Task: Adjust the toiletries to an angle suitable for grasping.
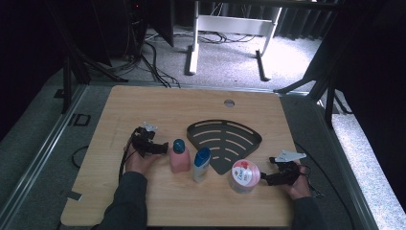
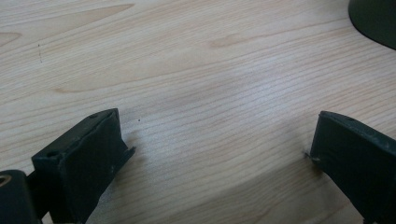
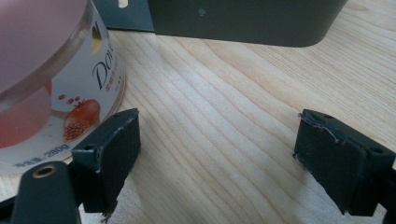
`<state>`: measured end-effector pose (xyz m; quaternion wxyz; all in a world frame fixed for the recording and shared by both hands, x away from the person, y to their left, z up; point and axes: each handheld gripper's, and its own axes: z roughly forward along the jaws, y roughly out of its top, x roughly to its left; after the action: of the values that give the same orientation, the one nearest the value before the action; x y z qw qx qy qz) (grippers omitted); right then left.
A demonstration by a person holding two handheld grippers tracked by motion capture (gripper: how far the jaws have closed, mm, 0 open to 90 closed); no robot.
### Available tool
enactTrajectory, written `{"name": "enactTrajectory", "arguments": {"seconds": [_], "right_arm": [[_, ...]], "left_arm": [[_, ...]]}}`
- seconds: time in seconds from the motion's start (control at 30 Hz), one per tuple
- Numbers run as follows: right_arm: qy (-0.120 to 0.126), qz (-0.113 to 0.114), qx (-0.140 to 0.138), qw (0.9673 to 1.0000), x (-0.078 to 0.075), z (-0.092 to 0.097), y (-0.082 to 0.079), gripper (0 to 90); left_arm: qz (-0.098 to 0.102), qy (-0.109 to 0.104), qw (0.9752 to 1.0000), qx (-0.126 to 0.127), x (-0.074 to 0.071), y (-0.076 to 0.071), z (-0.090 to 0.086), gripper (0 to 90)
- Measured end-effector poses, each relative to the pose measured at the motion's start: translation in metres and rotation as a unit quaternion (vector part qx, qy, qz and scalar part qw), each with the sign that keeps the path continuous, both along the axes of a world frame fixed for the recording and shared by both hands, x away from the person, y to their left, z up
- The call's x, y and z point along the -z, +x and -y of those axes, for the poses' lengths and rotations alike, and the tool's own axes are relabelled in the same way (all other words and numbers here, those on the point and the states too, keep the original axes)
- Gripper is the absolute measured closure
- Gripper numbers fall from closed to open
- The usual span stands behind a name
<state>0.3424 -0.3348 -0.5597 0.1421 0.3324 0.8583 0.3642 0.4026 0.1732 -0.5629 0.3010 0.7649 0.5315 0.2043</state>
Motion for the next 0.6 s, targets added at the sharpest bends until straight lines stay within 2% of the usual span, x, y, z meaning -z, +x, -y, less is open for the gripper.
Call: {"name": "enactTrajectory", "arguments": {"seconds": [0.13, 0.4, 0.43, 0.5, 0.53, 0.6], "right_arm": [[0.000, 0.000, 0.000, 1.0000, 0.000, 0.000, 0.001, 14.1], [0.000, 0.000, -0.001, 1.0000, 0.000, 0.000, 0.001, 14.1], [0.000, 0.000, -0.001, 1.0000, 0.000, 0.000, 0.001, 14.1], [0.000, 0.000, -0.001, 1.0000, 0.000, 0.000, 0.001, 14.1], [0.000, 0.000, -0.001, 1.0000, 0.000, 0.000, 0.001, 14.1], [0.000, 0.000, -0.001, 1.0000, 0.000, 0.000, 0.001, 14.1]], "left_arm": [[0.003, -0.001, 1.0000, 0.004, 0.000, 0.000, -0.001, 2.7], [-0.007, 0.002, 0.9998, -0.016, -0.002, 0.001, 0.004, 3.2], [-0.011, 0.004, 0.9998, -0.018, -0.004, 0.000, 0.004, 5.5], [-0.020, 0.006, 0.9997, -0.010, -0.009, -0.003, 0.003, 19.2], [-0.024, 0.008, 0.9996, -0.009, -0.010, -0.004, 0.003, 22.3], [-0.026, 0.008, 0.9996, -0.006, -0.010, -0.004, 0.003, 22.3]]}}
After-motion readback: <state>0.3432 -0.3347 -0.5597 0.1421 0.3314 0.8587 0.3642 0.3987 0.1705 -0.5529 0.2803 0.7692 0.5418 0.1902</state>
